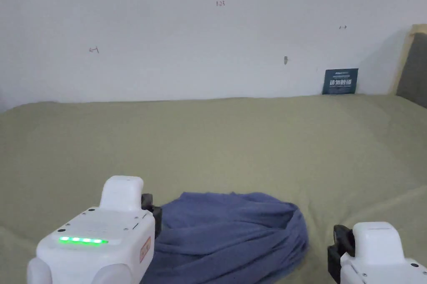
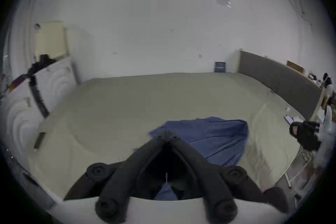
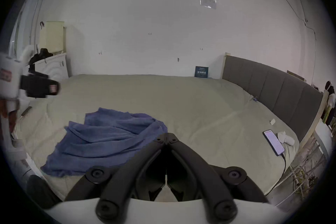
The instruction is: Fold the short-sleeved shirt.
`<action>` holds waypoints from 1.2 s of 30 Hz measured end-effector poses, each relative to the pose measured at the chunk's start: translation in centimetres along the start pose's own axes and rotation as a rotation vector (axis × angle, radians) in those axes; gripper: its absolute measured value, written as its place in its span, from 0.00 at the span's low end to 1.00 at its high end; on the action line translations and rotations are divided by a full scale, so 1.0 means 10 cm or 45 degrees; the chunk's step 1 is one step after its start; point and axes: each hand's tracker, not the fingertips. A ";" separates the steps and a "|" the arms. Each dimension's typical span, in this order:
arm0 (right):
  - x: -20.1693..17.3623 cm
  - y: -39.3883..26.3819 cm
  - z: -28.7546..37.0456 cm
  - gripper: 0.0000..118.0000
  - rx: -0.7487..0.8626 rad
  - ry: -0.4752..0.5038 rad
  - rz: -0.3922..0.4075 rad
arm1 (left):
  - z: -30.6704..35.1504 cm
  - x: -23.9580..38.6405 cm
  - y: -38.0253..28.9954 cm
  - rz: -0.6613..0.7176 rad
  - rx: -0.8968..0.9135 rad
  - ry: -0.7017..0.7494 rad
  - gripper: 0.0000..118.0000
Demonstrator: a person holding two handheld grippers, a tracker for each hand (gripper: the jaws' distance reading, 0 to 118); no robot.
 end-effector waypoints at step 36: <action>-0.23 -0.30 -0.60 0.00 -0.195 0.032 0.065 | -2.60 -0.60 -0.62 0.037 -0.710 0.094 0.93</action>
